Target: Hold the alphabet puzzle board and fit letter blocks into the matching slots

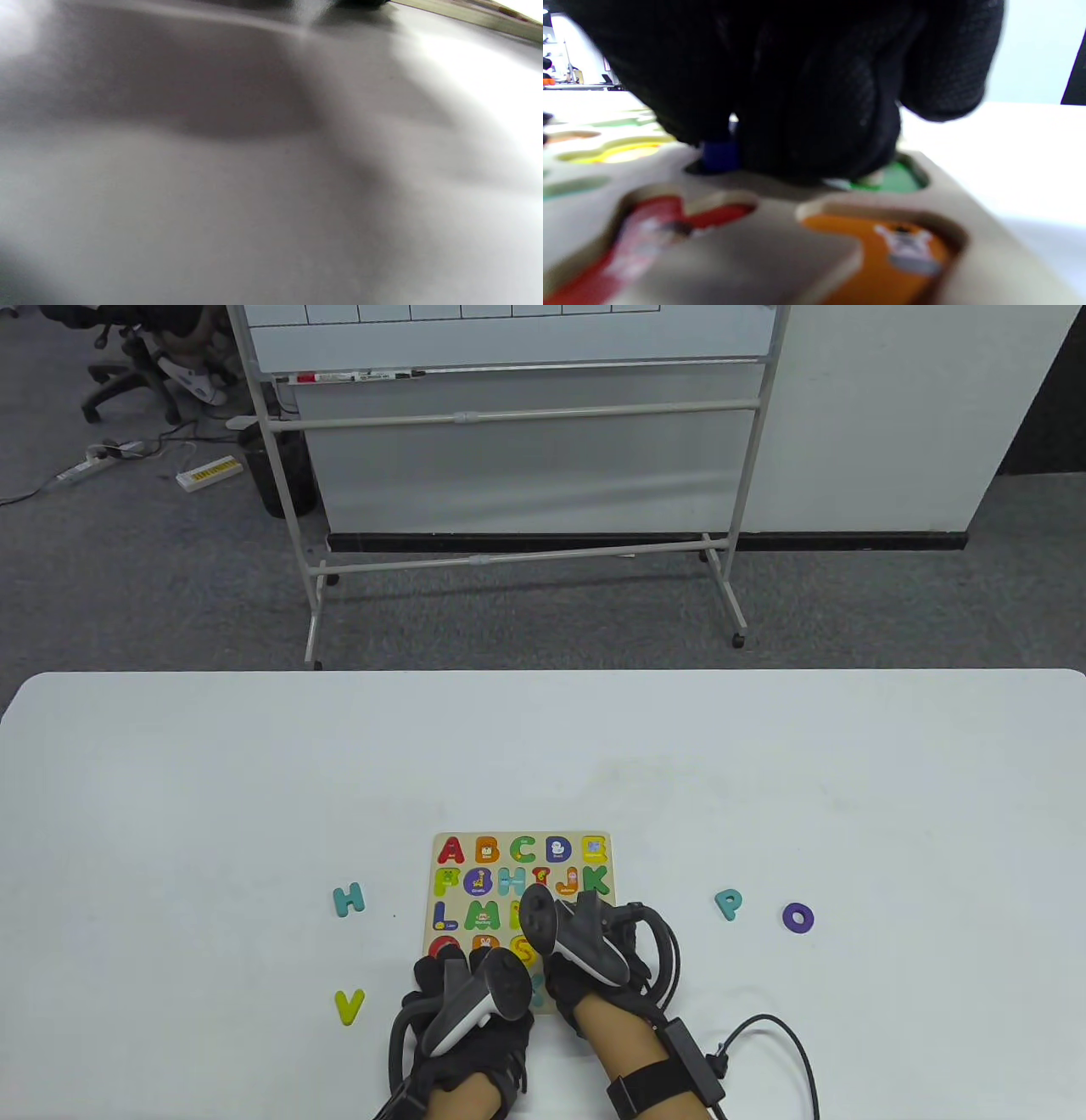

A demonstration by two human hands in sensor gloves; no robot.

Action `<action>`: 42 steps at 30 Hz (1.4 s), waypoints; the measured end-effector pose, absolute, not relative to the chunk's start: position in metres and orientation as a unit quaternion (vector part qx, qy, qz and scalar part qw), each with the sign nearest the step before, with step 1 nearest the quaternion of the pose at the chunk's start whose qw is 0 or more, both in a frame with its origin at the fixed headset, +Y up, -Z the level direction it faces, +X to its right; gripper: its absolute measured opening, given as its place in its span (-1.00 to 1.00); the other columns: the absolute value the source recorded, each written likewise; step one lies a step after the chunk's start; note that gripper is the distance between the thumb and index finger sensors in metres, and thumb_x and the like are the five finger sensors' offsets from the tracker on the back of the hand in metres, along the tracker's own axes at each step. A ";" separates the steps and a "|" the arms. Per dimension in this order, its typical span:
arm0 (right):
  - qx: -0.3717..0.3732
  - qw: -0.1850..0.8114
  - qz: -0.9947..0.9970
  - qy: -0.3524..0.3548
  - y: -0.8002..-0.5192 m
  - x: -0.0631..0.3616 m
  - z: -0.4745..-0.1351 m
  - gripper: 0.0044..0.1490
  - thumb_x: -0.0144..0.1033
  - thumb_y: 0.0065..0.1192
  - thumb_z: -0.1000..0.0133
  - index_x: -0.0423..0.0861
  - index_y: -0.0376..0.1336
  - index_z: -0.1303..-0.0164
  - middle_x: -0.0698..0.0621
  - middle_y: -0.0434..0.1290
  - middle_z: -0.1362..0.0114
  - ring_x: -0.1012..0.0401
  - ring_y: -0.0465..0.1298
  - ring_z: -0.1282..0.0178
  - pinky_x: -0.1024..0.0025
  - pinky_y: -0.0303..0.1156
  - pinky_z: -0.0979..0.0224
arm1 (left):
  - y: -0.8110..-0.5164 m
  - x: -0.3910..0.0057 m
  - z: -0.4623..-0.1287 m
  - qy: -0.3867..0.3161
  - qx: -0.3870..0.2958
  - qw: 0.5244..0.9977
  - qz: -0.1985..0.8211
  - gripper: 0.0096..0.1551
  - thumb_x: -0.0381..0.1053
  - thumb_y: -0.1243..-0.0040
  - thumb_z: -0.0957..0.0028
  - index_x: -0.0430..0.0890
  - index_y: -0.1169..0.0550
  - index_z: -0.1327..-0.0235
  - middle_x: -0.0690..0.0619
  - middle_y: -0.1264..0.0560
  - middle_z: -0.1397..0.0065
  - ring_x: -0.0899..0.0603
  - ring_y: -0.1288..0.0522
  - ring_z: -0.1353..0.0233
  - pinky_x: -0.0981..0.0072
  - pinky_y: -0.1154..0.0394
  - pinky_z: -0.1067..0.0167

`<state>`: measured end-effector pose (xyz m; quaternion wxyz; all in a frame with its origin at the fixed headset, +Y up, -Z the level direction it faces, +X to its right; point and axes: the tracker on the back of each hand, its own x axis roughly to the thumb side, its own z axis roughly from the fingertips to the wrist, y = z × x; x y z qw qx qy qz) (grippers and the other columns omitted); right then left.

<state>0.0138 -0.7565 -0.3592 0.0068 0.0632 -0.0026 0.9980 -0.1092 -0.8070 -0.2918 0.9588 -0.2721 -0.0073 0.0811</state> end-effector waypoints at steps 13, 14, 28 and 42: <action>0.079 -0.008 0.997 -0.023 -0.758 0.011 -0.358 -0.39 0.00 0.58 0.11 -0.16 0.57 0.00 0.01 0.78 0.22 0.22 0.81 0.40 0.12 0.65 -0.04 | -0.807 -0.109 -0.292 -0.007 -0.272 0.959 0.082 0.02 0.23 0.27 -0.10 -0.29 0.34 -0.48 -0.49 0.47 -0.51 -0.66 0.45 -0.46 -0.54 0.25 -0.27; 0.083 -0.010 0.996 -0.023 -0.759 0.010 -0.358 -0.39 0.00 0.57 0.10 -0.17 0.57 0.01 0.00 0.77 0.23 0.22 0.80 0.42 0.13 0.65 -0.04 | -0.807 -0.109 -0.292 -0.007 -0.272 0.959 0.082 0.02 0.22 0.27 -0.10 -0.29 0.34 -0.48 -0.49 0.47 -0.50 -0.67 0.45 -0.46 -0.54 0.25 -0.27; 0.076 0.048 0.995 0.040 -0.754 0.027 -0.359 -0.30 0.11 0.29 -0.02 -0.13 0.50 -0.18 -0.03 0.74 0.08 0.11 0.76 0.26 0.01 0.55 -0.20 | -0.807 -0.109 -0.292 -0.008 -0.273 0.959 0.081 0.02 0.22 0.27 -0.10 -0.29 0.35 -0.48 -0.49 0.47 -0.50 -0.67 0.45 -0.46 -0.54 0.25 -0.27; -0.061 0.182 0.981 0.001 -0.699 0.159 -0.368 -0.21 0.14 0.25 -0.05 -0.06 0.36 -0.42 -0.13 0.51 -0.44 -0.09 0.59 -0.36 -0.32 0.19 -0.52 | -0.806 -0.109 -0.293 -0.009 -0.273 0.959 0.074 0.03 0.23 0.27 -0.10 -0.29 0.34 -0.48 -0.50 0.44 -0.51 -0.67 0.43 -0.46 -0.54 0.23 -0.28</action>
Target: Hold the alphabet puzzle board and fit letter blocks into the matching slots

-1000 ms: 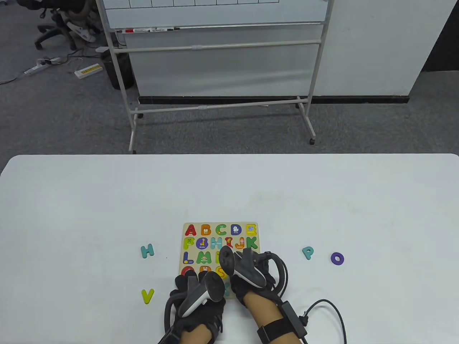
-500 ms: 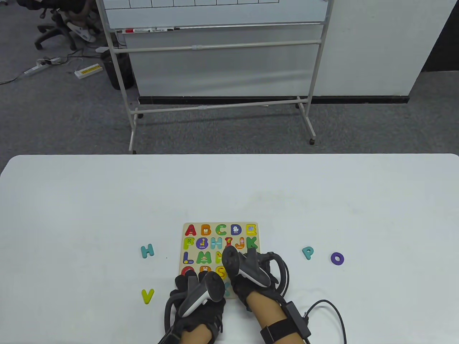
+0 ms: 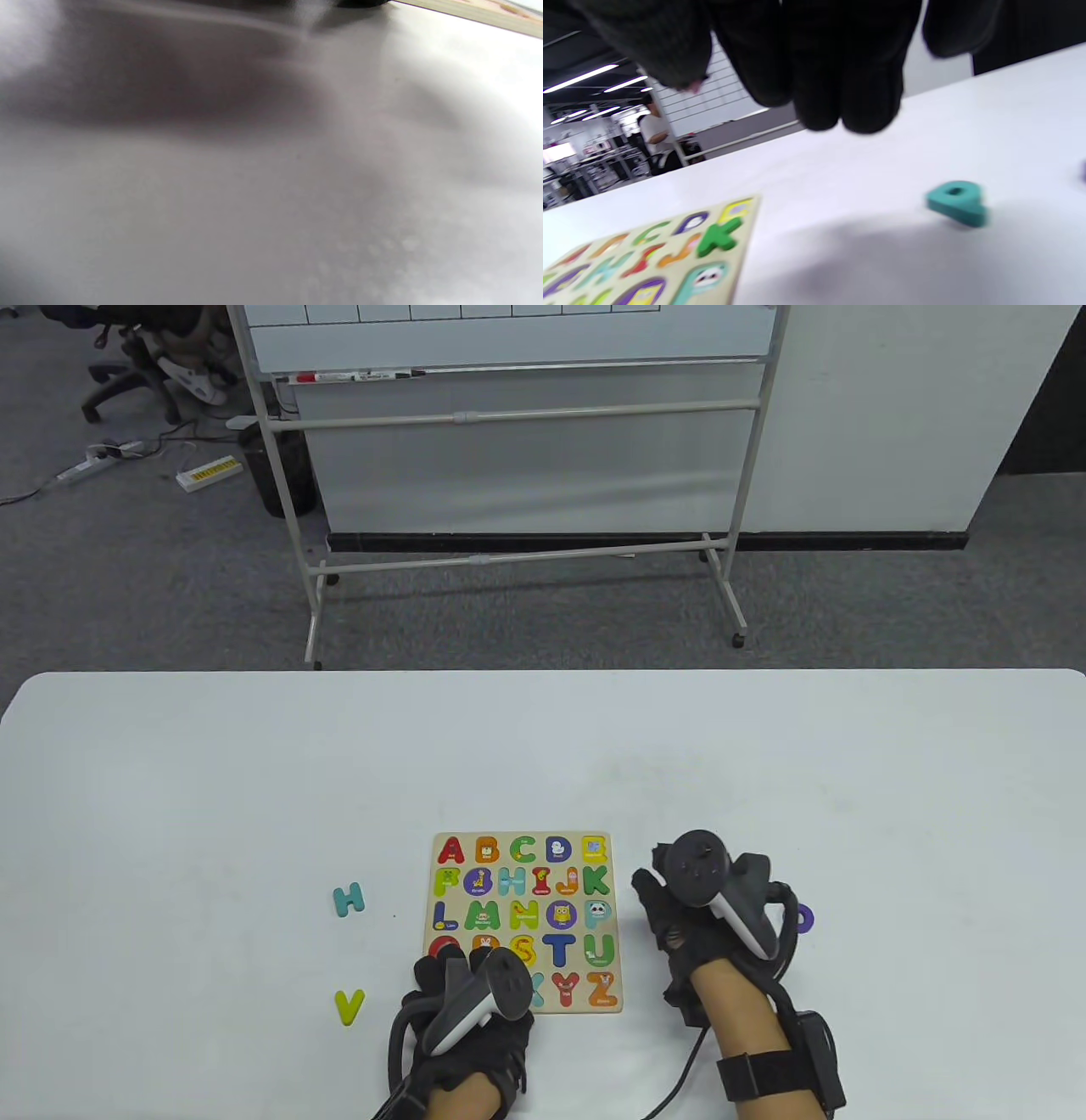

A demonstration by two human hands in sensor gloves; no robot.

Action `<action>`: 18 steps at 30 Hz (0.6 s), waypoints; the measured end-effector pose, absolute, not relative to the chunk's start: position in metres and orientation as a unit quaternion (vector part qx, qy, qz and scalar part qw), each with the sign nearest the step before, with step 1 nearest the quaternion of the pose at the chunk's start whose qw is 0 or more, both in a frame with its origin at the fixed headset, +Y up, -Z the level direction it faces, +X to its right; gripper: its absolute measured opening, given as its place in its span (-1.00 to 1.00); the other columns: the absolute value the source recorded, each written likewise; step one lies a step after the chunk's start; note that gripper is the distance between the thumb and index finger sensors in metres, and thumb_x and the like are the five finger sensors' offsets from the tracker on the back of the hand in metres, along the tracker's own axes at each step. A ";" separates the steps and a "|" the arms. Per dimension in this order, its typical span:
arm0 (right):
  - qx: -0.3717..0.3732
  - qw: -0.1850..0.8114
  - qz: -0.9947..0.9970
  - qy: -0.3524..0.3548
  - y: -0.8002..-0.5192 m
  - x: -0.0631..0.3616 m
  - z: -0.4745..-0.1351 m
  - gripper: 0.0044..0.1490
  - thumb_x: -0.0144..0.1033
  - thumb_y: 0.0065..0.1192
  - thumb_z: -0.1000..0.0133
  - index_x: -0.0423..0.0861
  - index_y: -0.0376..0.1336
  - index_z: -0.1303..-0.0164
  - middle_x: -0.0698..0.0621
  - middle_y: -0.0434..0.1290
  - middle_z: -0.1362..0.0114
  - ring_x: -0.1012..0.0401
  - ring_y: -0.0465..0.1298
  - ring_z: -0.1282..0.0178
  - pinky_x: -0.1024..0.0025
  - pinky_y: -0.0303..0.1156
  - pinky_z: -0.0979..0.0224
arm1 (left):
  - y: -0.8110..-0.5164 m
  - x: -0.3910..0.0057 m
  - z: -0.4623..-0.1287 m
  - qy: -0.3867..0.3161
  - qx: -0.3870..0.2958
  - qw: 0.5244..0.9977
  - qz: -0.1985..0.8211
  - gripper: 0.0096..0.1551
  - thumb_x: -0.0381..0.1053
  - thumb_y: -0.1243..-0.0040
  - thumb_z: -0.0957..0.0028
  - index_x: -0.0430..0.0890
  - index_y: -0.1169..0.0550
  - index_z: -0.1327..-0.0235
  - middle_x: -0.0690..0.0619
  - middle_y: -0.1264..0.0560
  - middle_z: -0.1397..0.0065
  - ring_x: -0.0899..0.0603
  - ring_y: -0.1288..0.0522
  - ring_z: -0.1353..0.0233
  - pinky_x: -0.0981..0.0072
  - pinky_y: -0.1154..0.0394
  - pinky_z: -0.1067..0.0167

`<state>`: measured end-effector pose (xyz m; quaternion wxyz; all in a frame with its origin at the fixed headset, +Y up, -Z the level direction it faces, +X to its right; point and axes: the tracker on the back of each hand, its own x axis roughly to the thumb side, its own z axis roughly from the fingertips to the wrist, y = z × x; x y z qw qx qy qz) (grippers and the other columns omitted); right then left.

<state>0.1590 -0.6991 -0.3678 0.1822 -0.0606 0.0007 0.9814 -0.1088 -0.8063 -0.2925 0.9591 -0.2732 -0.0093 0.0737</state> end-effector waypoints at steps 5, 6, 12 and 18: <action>-0.124 0.178 0.976 0.019 -0.709 0.205 -0.368 -0.15 0.01 0.33 -0.07 0.00 0.20 -0.59 -0.14 0.25 -0.67 -0.17 0.34 -0.63 -0.41 0.02 -0.56 | -0.806 -0.109 -0.293 -0.010 -0.271 0.960 0.073 0.02 0.23 0.26 -0.10 -0.29 0.33 -0.49 -0.50 0.44 -0.51 -0.67 0.43 -0.47 -0.54 0.22 -0.28; -0.132 0.171 0.976 0.022 -0.712 0.210 -0.368 -0.14 -0.03 0.35 -0.07 0.01 0.17 -0.60 -0.16 0.22 -0.69 -0.19 0.30 -0.66 -0.42 0.00 -0.57 | -0.806 -0.109 -0.293 -0.010 -0.271 0.960 0.073 0.02 0.23 0.26 -0.10 -0.28 0.33 -0.49 -0.50 0.44 -0.51 -0.67 0.42 -0.47 -0.54 0.22 -0.28; -0.184 0.140 0.971 0.066 -0.737 0.247 -0.366 -0.18 -0.20 0.40 -0.06 0.00 0.20 -0.58 -0.17 0.18 -0.69 -0.26 0.24 -0.67 -0.37 0.07 -0.56 | -0.806 -0.108 -0.293 -0.011 -0.276 0.959 0.064 0.02 0.23 0.29 -0.09 -0.28 0.35 -0.48 -0.50 0.44 -0.51 -0.67 0.43 -0.47 -0.54 0.23 -0.29; -0.193 0.079 0.976 0.065 -0.755 0.257 -0.364 -0.06 -0.13 0.42 -0.05 0.09 0.09 -0.65 -0.14 0.14 -0.70 -0.21 0.25 -0.66 -0.29 0.13 -0.56 | -0.806 -0.108 -0.293 -0.012 -0.278 0.958 0.067 0.03 0.24 0.28 -0.09 -0.28 0.35 -0.48 -0.50 0.47 -0.50 -0.67 0.44 -0.46 -0.54 0.23 -0.28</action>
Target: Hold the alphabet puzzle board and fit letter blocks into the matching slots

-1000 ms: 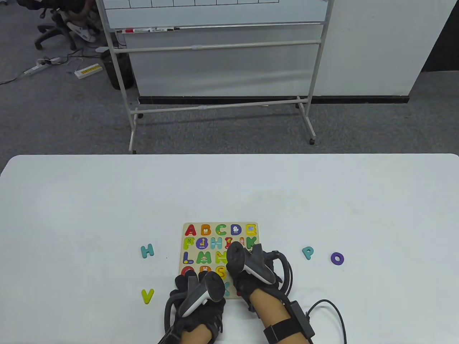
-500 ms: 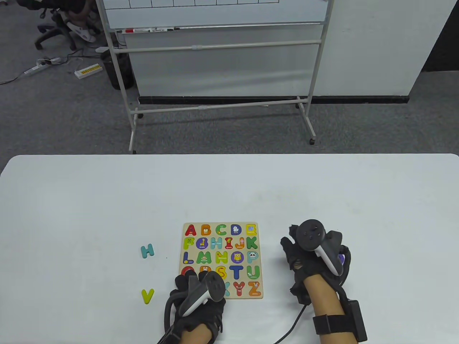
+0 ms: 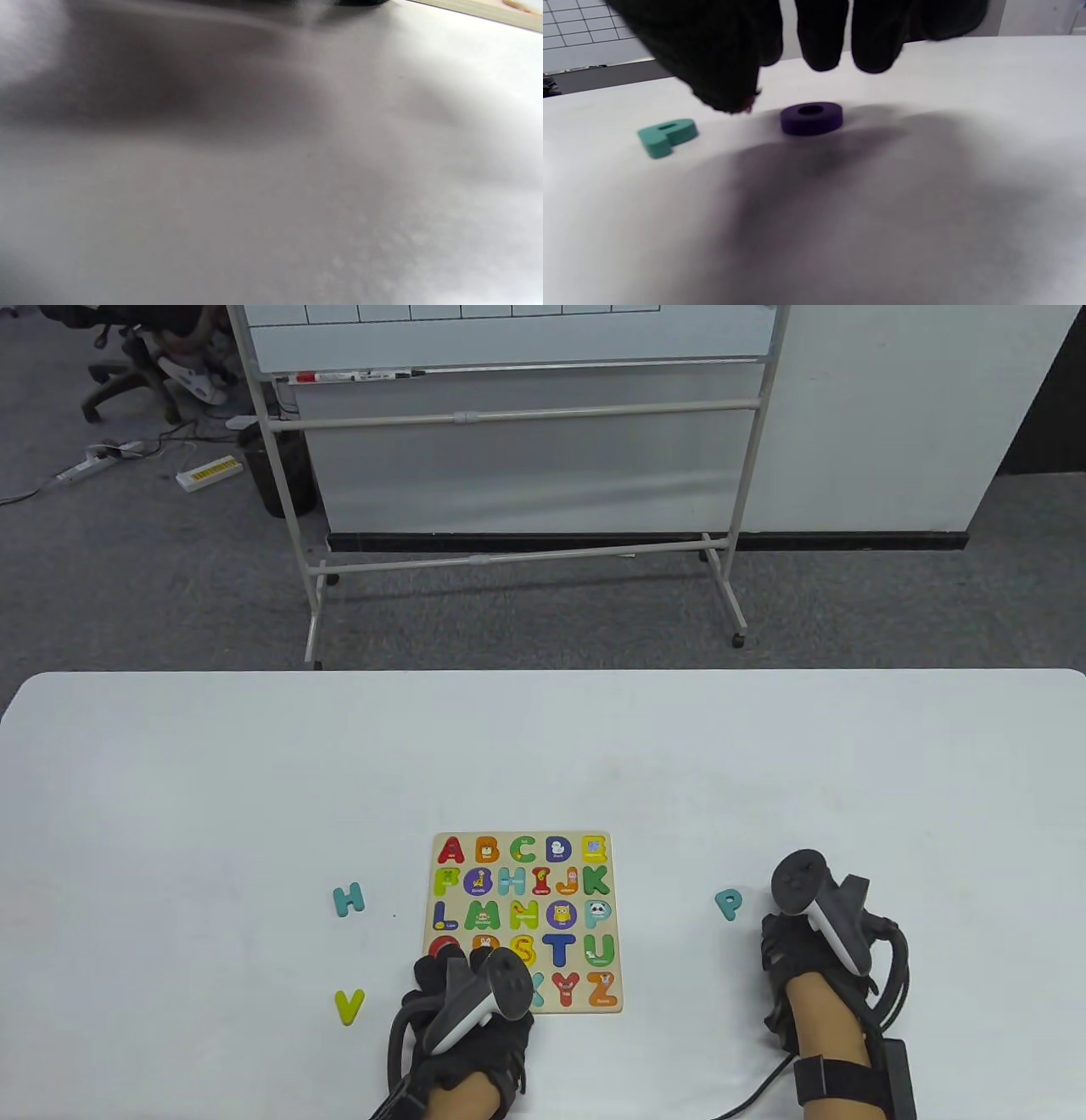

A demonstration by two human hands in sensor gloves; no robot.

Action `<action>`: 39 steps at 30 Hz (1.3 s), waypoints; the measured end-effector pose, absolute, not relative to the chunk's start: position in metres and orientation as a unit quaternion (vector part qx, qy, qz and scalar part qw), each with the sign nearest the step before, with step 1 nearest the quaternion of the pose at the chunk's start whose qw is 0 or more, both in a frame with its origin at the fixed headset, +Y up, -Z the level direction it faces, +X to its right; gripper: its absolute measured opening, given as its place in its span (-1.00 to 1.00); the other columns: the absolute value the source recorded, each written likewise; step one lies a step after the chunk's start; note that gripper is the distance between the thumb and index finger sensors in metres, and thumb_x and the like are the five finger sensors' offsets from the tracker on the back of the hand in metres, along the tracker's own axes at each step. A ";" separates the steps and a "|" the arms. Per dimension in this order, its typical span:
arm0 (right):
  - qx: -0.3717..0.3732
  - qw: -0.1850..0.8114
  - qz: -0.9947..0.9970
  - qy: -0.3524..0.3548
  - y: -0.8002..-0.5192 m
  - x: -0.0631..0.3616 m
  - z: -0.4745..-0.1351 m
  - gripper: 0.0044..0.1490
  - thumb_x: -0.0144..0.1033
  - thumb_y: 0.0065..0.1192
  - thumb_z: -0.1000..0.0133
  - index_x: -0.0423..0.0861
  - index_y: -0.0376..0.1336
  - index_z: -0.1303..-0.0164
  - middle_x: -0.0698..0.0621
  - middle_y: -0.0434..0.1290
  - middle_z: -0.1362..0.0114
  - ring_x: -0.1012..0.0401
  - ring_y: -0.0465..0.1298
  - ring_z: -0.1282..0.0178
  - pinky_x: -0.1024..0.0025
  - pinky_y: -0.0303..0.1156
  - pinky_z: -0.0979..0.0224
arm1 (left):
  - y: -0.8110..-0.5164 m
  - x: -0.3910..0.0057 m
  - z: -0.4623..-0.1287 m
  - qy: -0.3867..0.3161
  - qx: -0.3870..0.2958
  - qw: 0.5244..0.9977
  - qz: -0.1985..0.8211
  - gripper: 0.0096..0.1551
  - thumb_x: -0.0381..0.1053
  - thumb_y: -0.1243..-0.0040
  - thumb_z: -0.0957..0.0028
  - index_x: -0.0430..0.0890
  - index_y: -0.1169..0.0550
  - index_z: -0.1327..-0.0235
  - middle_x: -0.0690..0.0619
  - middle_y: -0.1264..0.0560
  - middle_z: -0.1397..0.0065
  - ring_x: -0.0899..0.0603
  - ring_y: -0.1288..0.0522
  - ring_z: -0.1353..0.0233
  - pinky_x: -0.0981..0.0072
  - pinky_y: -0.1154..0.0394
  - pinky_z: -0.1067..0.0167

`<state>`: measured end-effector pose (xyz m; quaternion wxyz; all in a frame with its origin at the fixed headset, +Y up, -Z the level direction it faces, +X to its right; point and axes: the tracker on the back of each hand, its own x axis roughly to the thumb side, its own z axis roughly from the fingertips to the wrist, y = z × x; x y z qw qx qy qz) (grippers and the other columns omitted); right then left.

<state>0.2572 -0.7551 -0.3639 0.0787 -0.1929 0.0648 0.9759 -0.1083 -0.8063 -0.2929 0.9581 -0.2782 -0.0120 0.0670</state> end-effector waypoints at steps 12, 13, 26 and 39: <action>-0.179 0.023 0.983 0.046 -0.772 0.261 -0.364 -0.30 -0.23 0.42 -0.06 0.04 0.32 -0.47 -0.06 0.36 -0.58 -0.06 0.49 -0.46 -0.14 0.32 -0.47 | -0.807 -0.108 -0.292 -0.010 -0.278 0.959 0.061 0.02 0.24 0.30 -0.08 -0.28 0.36 -0.47 -0.50 0.47 -0.50 -0.67 0.44 -0.46 -0.54 0.24 -0.28; -0.168 0.018 0.985 0.039 -0.772 0.261 -0.363 -0.31 -0.24 0.44 -0.04 0.02 0.35 -0.45 -0.10 0.39 -0.55 -0.07 0.52 -0.42 -0.13 0.34 -0.45 | -0.807 -0.108 -0.293 -0.010 -0.278 0.958 0.063 0.02 0.23 0.30 -0.09 -0.28 0.36 -0.47 -0.50 0.47 -0.50 -0.67 0.44 -0.46 -0.54 0.24 -0.28; -0.109 0.040 0.991 -0.068 -0.753 0.242 -0.354 -0.24 -0.14 0.49 0.02 -0.09 0.36 -0.41 -0.21 0.46 -0.46 -0.05 0.62 -0.26 -0.11 0.45 -0.35 | -0.807 -0.108 -0.292 -0.012 -0.278 0.958 0.070 0.02 0.23 0.29 -0.09 -0.29 0.36 -0.46 -0.50 0.47 -0.49 -0.67 0.45 -0.45 -0.54 0.25 -0.27; 0.132 0.074 0.986 -0.066 -0.739 0.125 -0.363 -0.23 -0.13 0.56 0.07 -0.03 0.38 -0.38 -0.12 0.52 -0.44 0.01 0.66 -0.24 -0.16 0.40 -0.41 | -0.807 -0.107 -0.293 -0.012 -0.279 0.958 0.068 0.03 0.22 0.29 -0.09 -0.31 0.36 -0.46 -0.51 0.47 -0.49 -0.68 0.45 -0.45 -0.55 0.25 -0.27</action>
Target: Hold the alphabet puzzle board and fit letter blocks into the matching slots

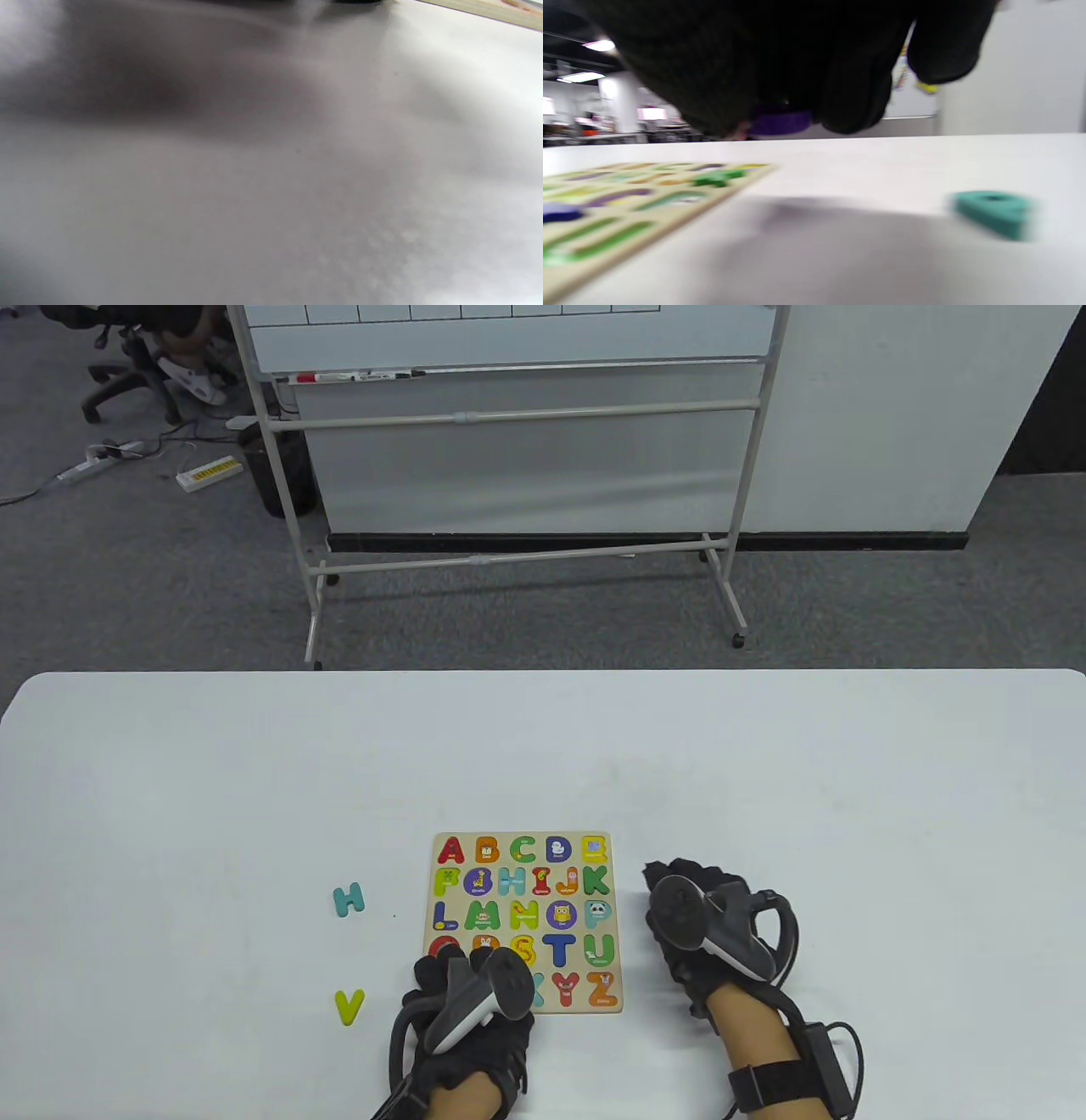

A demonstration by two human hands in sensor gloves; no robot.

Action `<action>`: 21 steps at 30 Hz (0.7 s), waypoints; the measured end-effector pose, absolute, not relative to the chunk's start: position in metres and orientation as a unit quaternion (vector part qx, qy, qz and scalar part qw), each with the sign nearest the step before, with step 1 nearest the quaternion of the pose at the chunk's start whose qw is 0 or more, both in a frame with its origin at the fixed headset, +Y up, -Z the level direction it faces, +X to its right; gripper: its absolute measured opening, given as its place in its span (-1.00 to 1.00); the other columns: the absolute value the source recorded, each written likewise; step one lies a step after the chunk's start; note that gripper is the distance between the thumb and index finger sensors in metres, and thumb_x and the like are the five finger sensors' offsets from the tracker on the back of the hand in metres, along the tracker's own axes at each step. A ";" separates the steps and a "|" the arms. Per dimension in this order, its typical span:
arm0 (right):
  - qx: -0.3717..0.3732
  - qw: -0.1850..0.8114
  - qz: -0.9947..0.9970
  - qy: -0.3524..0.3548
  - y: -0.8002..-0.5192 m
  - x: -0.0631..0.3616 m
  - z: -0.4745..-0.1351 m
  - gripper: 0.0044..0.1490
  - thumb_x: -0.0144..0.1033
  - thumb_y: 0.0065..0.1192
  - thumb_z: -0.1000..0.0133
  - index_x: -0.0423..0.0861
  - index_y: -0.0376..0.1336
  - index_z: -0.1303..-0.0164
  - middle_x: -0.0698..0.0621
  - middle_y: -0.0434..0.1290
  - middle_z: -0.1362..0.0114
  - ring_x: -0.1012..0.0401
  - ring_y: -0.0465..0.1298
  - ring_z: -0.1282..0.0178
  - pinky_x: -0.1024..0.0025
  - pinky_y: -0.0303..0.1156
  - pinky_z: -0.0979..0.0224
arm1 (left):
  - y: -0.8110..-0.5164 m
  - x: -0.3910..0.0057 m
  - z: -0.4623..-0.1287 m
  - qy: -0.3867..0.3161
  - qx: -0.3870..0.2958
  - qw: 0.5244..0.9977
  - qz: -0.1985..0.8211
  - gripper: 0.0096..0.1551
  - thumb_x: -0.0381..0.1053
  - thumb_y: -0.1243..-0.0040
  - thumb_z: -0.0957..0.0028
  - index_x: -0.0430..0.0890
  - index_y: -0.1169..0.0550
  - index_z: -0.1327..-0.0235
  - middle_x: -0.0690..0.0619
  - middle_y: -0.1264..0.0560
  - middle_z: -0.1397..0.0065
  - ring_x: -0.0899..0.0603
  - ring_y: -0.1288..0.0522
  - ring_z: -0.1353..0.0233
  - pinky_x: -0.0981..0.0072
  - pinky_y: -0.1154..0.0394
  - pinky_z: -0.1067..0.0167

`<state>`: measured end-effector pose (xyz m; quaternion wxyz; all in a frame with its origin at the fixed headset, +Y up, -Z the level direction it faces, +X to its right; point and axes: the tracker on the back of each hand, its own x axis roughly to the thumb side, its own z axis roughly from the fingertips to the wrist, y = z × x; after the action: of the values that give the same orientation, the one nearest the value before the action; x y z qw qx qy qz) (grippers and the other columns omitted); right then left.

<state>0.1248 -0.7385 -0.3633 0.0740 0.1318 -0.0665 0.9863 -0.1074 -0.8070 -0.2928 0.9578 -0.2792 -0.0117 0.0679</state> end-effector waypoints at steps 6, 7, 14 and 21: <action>0.200 0.078 0.976 -0.034 -0.749 0.081 -0.372 -0.25 -0.15 0.57 0.07 -0.01 0.39 -0.38 -0.09 0.53 -0.45 0.04 0.67 -0.22 -0.14 0.40 -0.42 | -0.807 -0.108 -0.293 -0.012 -0.280 0.957 0.069 0.03 0.22 0.29 -0.09 -0.30 0.36 -0.46 -0.51 0.47 -0.49 -0.68 0.45 -0.45 -0.55 0.25 -0.27; 0.205 0.072 0.976 -0.026 -0.751 0.075 -0.374 -0.25 -0.15 0.57 0.07 -0.01 0.40 -0.37 -0.10 0.53 -0.44 0.05 0.68 -0.20 -0.12 0.41 -0.42 | -0.807 -0.108 -0.293 -0.012 -0.280 0.957 0.069 0.03 0.22 0.29 -0.09 -0.30 0.36 -0.46 -0.51 0.47 -0.49 -0.68 0.45 -0.45 -0.55 0.25 -0.27; 0.218 0.082 0.972 -0.009 -0.760 0.051 -0.387 -0.27 -0.14 0.58 0.07 0.00 0.41 -0.35 -0.07 0.57 -0.43 0.09 0.69 -0.14 -0.10 0.43 -0.40 | -0.807 -0.107 -0.293 -0.012 -0.282 0.957 0.071 0.03 0.22 0.29 -0.09 -0.31 0.36 -0.46 -0.51 0.48 -0.49 -0.69 0.45 -0.45 -0.55 0.26 -0.27; 0.224 0.077 0.971 -0.016 -0.765 0.044 -0.391 -0.29 -0.10 0.60 0.07 0.02 0.42 -0.32 -0.01 0.58 -0.42 0.10 0.68 -0.16 -0.10 0.41 -0.42 | -0.807 -0.108 -0.294 -0.011 -0.285 0.956 0.075 0.03 0.22 0.28 -0.10 -0.31 0.36 -0.46 -0.51 0.48 -0.49 -0.68 0.46 -0.45 -0.55 0.26 -0.27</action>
<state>0.0441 -0.7646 -0.3907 0.0768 0.2237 -0.0164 0.9715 -0.1077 -0.8068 -0.2938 0.9556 -0.2846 -0.0113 0.0754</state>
